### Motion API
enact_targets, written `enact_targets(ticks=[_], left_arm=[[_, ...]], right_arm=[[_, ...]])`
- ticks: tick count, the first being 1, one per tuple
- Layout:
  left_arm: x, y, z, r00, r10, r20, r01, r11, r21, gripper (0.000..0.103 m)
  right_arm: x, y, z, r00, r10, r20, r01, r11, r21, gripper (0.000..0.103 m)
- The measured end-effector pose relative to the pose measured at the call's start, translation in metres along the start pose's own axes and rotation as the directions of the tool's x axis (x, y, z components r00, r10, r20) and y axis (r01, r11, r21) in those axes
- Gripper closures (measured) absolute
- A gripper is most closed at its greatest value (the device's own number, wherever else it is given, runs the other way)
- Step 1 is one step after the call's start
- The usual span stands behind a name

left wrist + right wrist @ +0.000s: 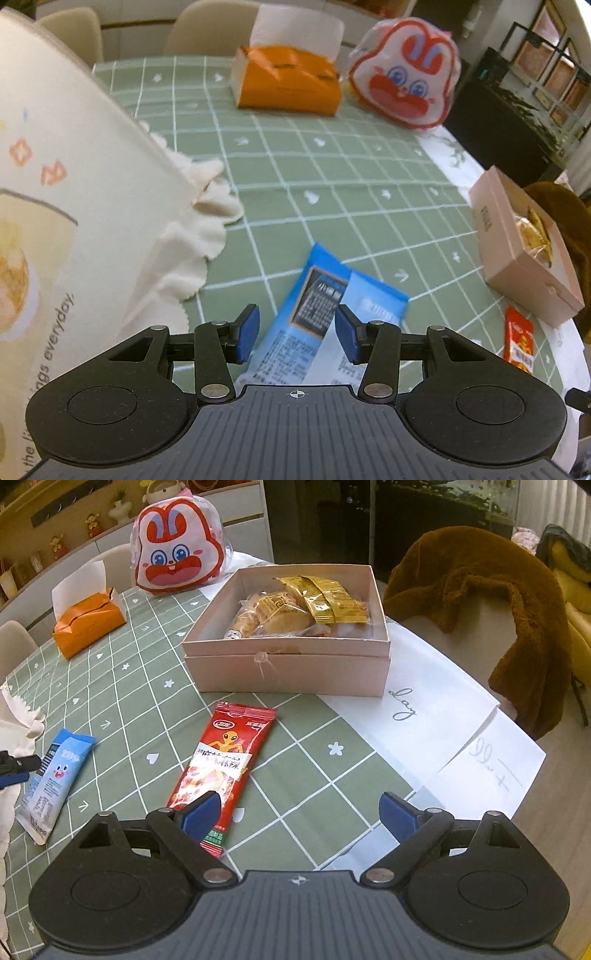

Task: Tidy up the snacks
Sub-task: 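Grasp the blue-white snack bar with right tool while left reaches toward it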

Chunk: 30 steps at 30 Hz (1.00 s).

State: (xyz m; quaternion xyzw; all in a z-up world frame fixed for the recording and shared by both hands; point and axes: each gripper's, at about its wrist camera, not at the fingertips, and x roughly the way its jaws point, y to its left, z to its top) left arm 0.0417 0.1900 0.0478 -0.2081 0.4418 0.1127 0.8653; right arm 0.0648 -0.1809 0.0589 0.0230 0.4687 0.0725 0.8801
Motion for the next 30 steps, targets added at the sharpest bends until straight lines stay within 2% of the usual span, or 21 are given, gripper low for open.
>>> enact_targets(ticks=[5, 10, 16, 21, 22, 23, 25, 27, 30], left_arm=[[0.006, -0.020, -0.011, 0.997, -0.061, -0.054, 0.067, 0.993, 0.100, 0.053], [0.009, -0.058, -0.026, 0.983, -0.138, -0.121, 0.161, 0.964, 0.210, 0.053], [0.009, -0.090, -0.044, 0.945, -0.235, -0.226, 0.287, 0.930, 0.232, 0.052], [0.004, -0.099, -0.054, 0.923, -0.272, -0.273, 0.331, 0.922, 0.199, 0.052], [0.002, -0.099, -0.055, 0.923, -0.275, -0.270, 0.332, 0.923, 0.195, 0.052], [-0.001, -0.098, -0.053, 0.931, -0.268, -0.247, 0.318, 0.928, 0.192, 0.052], [-0.010, -0.094, -0.047, 0.960, -0.220, -0.174, 0.255, 0.944, 0.208, 0.053], [-0.019, -0.090, -0.037, 0.982, -0.156, -0.105, 0.176, 0.959, 0.223, 0.053], [-0.028, -0.083, -0.024, 0.995, -0.091, -0.050, 0.100, 0.965, 0.244, 0.053]], right_arm=[[0.003, 0.002, -0.006, 0.999, 0.024, -0.022, -0.024, 1.000, 0.012, 0.010], [0.008, 0.009, -0.012, 0.999, 0.030, -0.045, -0.030, 1.000, -0.005, 0.010], [0.011, 0.015, -0.016, 0.999, 0.014, -0.048, -0.016, 0.999, -0.029, 0.010], [0.011, 0.015, -0.018, 0.998, 0.037, -0.057, -0.037, 0.999, -0.002, 0.010], [0.010, 0.017, -0.019, 0.997, 0.049, -0.061, -0.049, 0.999, 0.010, 0.010], [0.011, 0.020, -0.021, 0.995, 0.071, -0.067, -0.069, 0.997, 0.026, 0.010], [0.012, 0.030, -0.026, 0.987, 0.137, -0.084, -0.134, 0.990, 0.038, 0.010], [0.014, 0.048, -0.029, 0.981, 0.168, -0.097, -0.169, 0.986, -0.001, 0.010], [0.019, 0.080, -0.031, 0.973, 0.194, -0.123, -0.203, 0.977, -0.068, 0.010]])
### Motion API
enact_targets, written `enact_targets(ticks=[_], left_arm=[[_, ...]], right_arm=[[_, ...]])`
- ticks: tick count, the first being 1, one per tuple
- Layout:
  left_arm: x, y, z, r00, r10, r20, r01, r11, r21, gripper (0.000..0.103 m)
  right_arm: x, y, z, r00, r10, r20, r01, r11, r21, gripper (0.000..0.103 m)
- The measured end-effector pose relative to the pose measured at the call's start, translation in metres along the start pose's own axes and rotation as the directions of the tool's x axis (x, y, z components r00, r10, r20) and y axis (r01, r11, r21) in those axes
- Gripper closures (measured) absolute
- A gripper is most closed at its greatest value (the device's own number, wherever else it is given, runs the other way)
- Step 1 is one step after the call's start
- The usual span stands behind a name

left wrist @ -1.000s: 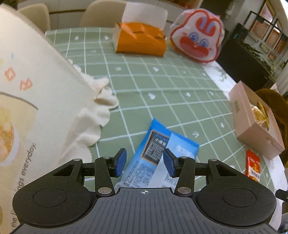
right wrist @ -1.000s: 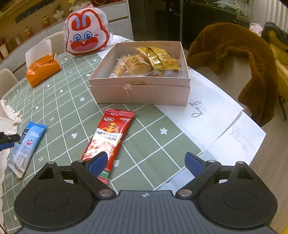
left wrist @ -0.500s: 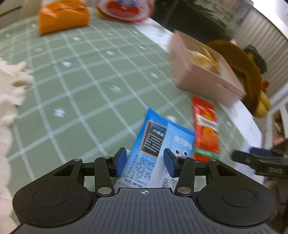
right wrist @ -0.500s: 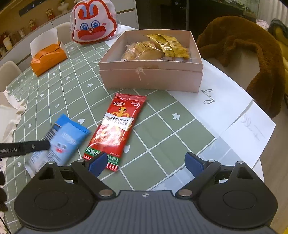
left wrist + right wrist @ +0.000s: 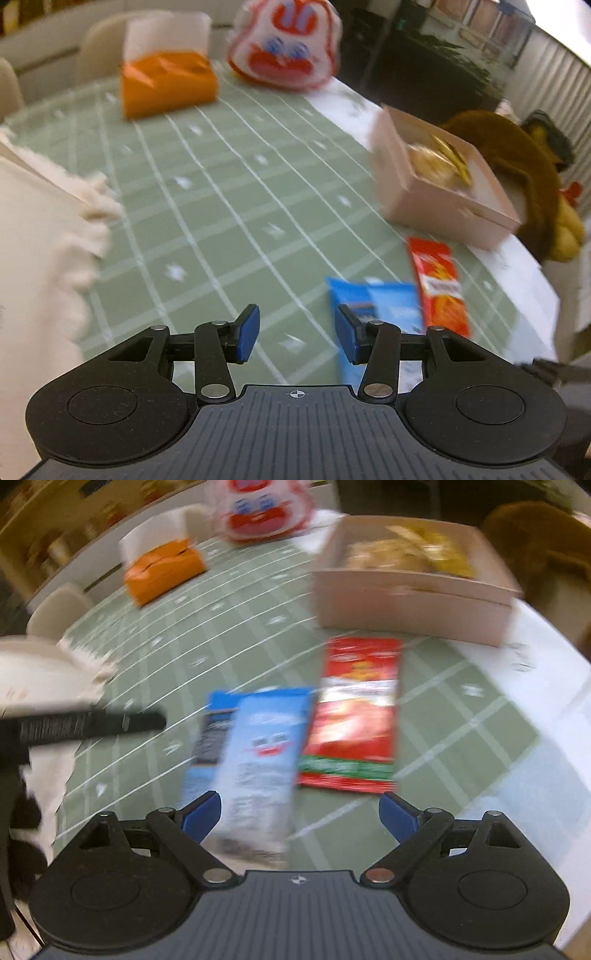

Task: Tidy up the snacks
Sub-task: 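Grasp the blue-white snack bar with right tool while left reaches toward it, then grasp the red spicy strip packet with left tool while right holds the snack bar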

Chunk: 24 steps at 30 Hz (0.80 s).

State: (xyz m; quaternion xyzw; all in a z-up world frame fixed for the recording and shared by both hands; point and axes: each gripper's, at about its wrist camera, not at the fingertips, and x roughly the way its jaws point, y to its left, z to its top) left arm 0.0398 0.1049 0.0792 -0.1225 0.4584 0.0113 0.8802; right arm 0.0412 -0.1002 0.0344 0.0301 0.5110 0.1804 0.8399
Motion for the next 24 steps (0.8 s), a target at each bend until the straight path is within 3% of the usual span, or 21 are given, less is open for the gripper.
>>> enact_targets(ticks=[3, 8, 11, 14, 18, 21, 24], left_arm=[[-0.006, 0.007, 0.004, 1.000, 0.010, 0.014, -0.010, 1.000, -0.019, 0.053], [-0.009, 0.002, -0.002, 1.000, 0.015, 0.016, -0.015, 1.000, 0.000, 0.053], [-0.007, 0.004, -0.001, 1.000, 0.006, 0.015, -0.006, 1.000, -0.008, 0.053], [-0.005, 0.004, -0.001, 1.000, -0.003, 0.013, 0.003, 1.000, -0.014, 0.053], [0.000, -0.002, 0.000, 0.999, -0.046, -0.003, 0.046, 0.999, -0.014, 0.053], [0.010, -0.019, 0.002, 0.991, -0.128, -0.029, 0.129, 0.992, 0.015, 0.053], [0.024, -0.048, 0.006, 0.982, -0.182, -0.049, 0.185, 0.980, 0.068, 0.053]], right_arm=[[0.015, 0.027, 0.006, 0.999, 0.040, -0.022, -0.041, 0.998, -0.039, 0.010], [0.040, 0.060, 0.016, 0.997, -0.079, -0.013, 0.076, 0.987, -0.145, 0.007], [0.039, 0.064, 0.011, 0.996, -0.094, 0.004, 0.093, 0.980, -0.177, 0.010], [0.028, 0.058, 0.004, 0.998, -0.057, 0.007, 0.058, 0.979, -0.197, 0.017], [-0.002, 0.043, -0.006, 0.999, -0.013, 0.039, 0.020, 0.983, -0.181, 0.018], [-0.027, 0.026, -0.013, 0.995, -0.043, 0.086, 0.055, 0.988, -0.147, 0.018], [-0.049, 0.000, -0.020, 0.981, -0.136, 0.136, 0.147, 0.986, -0.079, 0.018]])
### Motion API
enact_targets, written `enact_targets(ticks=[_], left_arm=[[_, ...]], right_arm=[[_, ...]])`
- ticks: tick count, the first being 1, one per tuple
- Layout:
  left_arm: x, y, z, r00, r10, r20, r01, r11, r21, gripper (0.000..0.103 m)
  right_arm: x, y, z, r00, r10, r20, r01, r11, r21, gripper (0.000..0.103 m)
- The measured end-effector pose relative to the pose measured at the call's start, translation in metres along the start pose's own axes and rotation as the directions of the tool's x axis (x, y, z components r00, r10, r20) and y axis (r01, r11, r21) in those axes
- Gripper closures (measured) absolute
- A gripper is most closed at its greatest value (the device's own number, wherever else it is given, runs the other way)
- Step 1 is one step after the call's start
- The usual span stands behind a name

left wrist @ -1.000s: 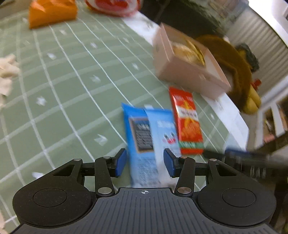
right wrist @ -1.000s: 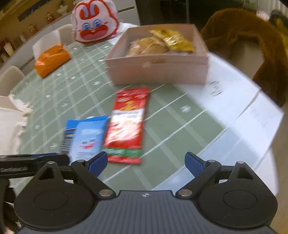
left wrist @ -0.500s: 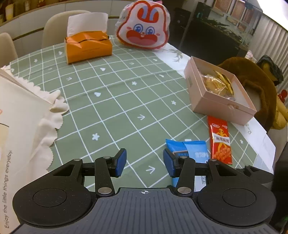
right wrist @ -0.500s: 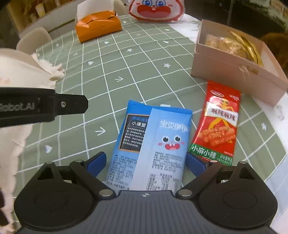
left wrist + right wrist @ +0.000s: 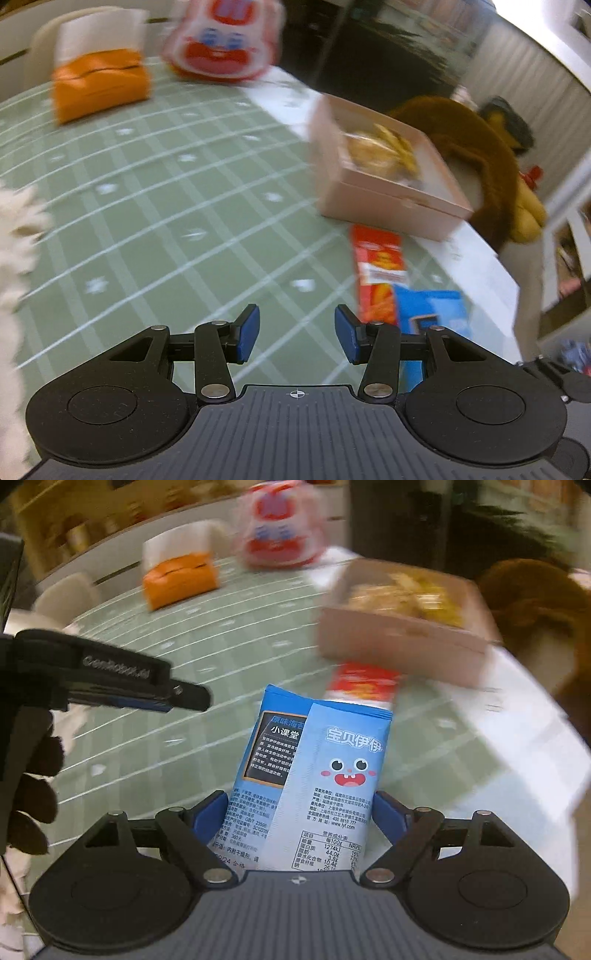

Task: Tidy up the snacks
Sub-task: 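Grasp the red spicy strip packet with left tool while right holds the snack bar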

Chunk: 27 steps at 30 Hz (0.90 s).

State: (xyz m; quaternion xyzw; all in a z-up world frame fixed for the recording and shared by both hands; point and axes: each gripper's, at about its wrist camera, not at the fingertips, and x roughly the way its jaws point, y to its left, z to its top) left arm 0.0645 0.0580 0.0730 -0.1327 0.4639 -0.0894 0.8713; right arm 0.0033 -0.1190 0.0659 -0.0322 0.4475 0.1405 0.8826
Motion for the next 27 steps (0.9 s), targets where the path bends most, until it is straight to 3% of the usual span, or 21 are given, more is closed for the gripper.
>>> enact_targets(ticks=[3, 6, 11, 15, 20, 27], left_arm=[[0.026, -0.028, 0.007, 1.000, -0.017, -0.015, 0.018, 0.997, 0.069, 0.053], [0.060, -0.058, 0.016, 0.999, -0.015, -0.049, 0.022, 0.989, 0.144, 0.053], [0.103, -0.092, 0.021, 0.993, 0.086, -0.076, -0.063, 0.963, 0.263, 0.047], [0.105, -0.101, 0.019, 0.993, 0.106, -0.043, -0.086, 0.940, 0.330, 0.047], [0.105, -0.093, 0.019, 0.996, 0.069, -0.055, -0.050, 0.954, 0.295, 0.047], [0.107, -0.100, 0.022, 0.995, 0.046, -0.090, -0.017, 0.955, 0.296, 0.049]], right_arm=[[-0.004, -0.029, -0.006, 0.994, -0.111, 0.017, 0.109, 0.992, 0.064, 0.018], [0.001, -0.059, -0.012, 0.982, -0.190, -0.021, 0.191, 0.968, 0.161, 0.016], [0.004, -0.081, -0.027, 0.982, -0.173, -0.073, 0.186, 0.951, 0.247, 0.014], [0.008, -0.080, -0.038, 0.979, -0.176, -0.098, 0.195, 0.952, 0.236, 0.010], [0.015, -0.074, -0.041, 0.975, -0.207, -0.086, 0.221, 0.953, 0.210, 0.001], [0.017, -0.071, -0.043, 0.971, -0.233, -0.049, 0.238, 0.945, 0.225, 0.000]])
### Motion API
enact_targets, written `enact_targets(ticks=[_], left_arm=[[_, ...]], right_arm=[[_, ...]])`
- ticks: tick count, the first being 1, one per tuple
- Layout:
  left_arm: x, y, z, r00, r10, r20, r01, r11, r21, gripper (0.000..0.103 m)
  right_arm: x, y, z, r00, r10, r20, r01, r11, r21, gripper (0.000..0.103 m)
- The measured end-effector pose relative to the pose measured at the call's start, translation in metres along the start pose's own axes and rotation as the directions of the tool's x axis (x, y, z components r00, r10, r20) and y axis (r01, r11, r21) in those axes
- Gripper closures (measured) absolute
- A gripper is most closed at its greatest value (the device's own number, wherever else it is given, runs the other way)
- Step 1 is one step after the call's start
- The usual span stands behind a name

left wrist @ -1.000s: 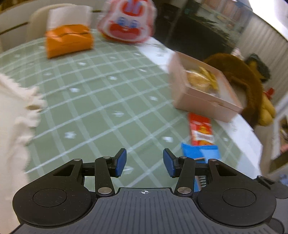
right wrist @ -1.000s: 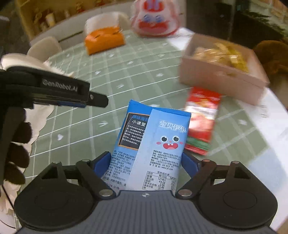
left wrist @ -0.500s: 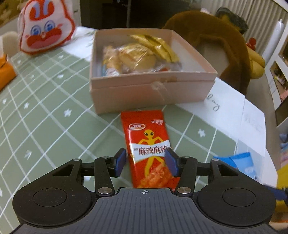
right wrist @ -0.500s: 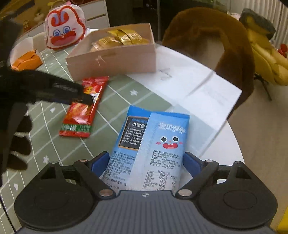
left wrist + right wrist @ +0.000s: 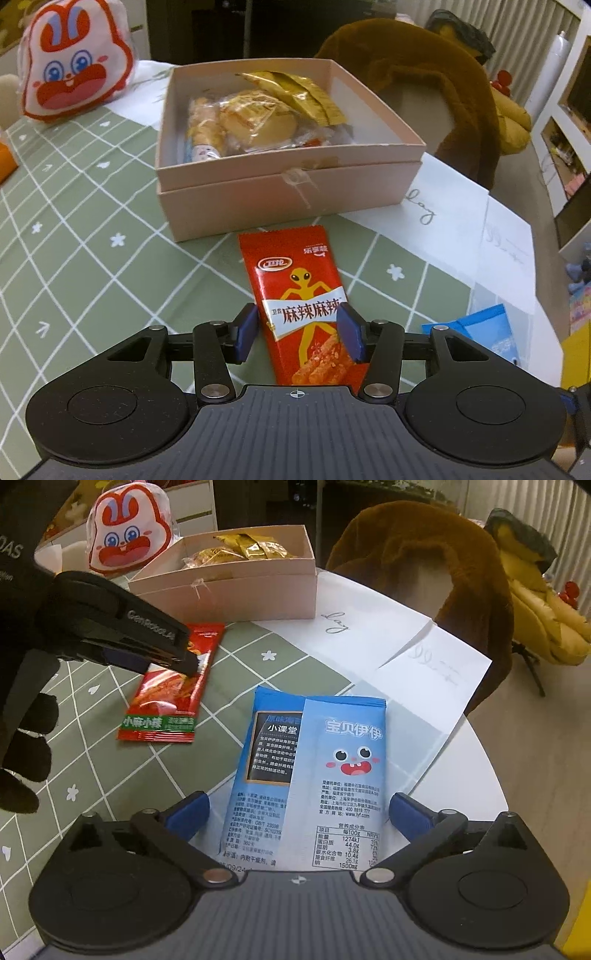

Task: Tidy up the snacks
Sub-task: 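Grasp the red spicy strip packet with left tool while right holds the snack bar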

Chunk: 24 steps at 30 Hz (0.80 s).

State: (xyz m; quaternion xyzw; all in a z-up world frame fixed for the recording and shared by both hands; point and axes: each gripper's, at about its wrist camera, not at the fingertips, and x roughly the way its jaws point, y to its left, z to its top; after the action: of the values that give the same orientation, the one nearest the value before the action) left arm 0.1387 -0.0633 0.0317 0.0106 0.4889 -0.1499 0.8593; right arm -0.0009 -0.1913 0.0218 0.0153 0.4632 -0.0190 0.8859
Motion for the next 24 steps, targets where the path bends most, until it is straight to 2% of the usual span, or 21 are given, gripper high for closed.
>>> enact_targets(ticks=[7, 10, 12, 14, 15, 17, 18, 20, 22, 24], left_arm=[[0.000, -0.003, -0.004, 1.000, -0.010, 0.020, 0.009, 0.998, 0.059, 0.044], [-0.005, -0.002, -0.009, 0.998, 0.048, 0.035, -0.052, 0.993, 0.108, 0.032], [-0.009, 0.000, -0.013, 0.996, 0.083, 0.041, -0.087, 0.989, 0.122, 0.031], [-0.011, 0.005, -0.014, 0.997, 0.067, 0.027, -0.070, 0.994, 0.089, 0.033], [-0.011, 0.009, -0.014, 0.999, 0.036, 0.011, -0.037, 0.998, 0.053, 0.036], [-0.009, 0.012, -0.012, 1.000, -0.024, -0.015, 0.024, 1.000, 0.005, 0.035], [-0.009, 0.009, -0.012, 0.999, -0.029, -0.020, 0.029, 0.999, 0.014, 0.034], [-0.007, 0.000, -0.012, 0.999, -0.023, -0.028, 0.024, 0.998, 0.053, 0.031], [-0.004, -0.007, -0.012, 0.999, -0.022, -0.035, 0.025, 0.997, 0.078, 0.019], [-0.001, -0.012, -0.012, 0.999, -0.024, -0.035, 0.027, 0.996, 0.090, 0.016]], right_arm=[[-0.001, 0.001, -0.001, 1.000, -0.004, 0.004, 0.004, 1.000, 0.005, 0.000], [-0.002, 0.000, -0.001, 1.000, -0.004, 0.002, 0.004, 1.000, 0.006, 0.000], [-0.002, 0.000, -0.001, 1.000, -0.003, 0.005, 0.003, 1.000, 0.006, 0.000], [-0.002, 0.000, -0.002, 1.000, -0.004, 0.009, 0.004, 1.000, 0.008, 0.000], [-0.002, 0.000, -0.002, 1.000, -0.004, 0.011, 0.004, 1.000, 0.008, 0.000], [-0.002, 0.001, -0.002, 1.000, -0.005, 0.015, 0.005, 1.000, 0.009, 0.000], [-0.002, 0.001, -0.002, 1.000, -0.005, 0.016, 0.005, 1.000, 0.009, 0.000], [-0.002, 0.001, -0.002, 1.000, -0.006, 0.016, 0.006, 1.000, 0.009, 0.000], [-0.002, 0.001, -0.002, 1.000, -0.005, 0.016, 0.005, 1.000, 0.008, 0.000], [-0.002, 0.002, -0.002, 1.000, -0.004, 0.018, 0.004, 1.000, 0.007, 0.000]])
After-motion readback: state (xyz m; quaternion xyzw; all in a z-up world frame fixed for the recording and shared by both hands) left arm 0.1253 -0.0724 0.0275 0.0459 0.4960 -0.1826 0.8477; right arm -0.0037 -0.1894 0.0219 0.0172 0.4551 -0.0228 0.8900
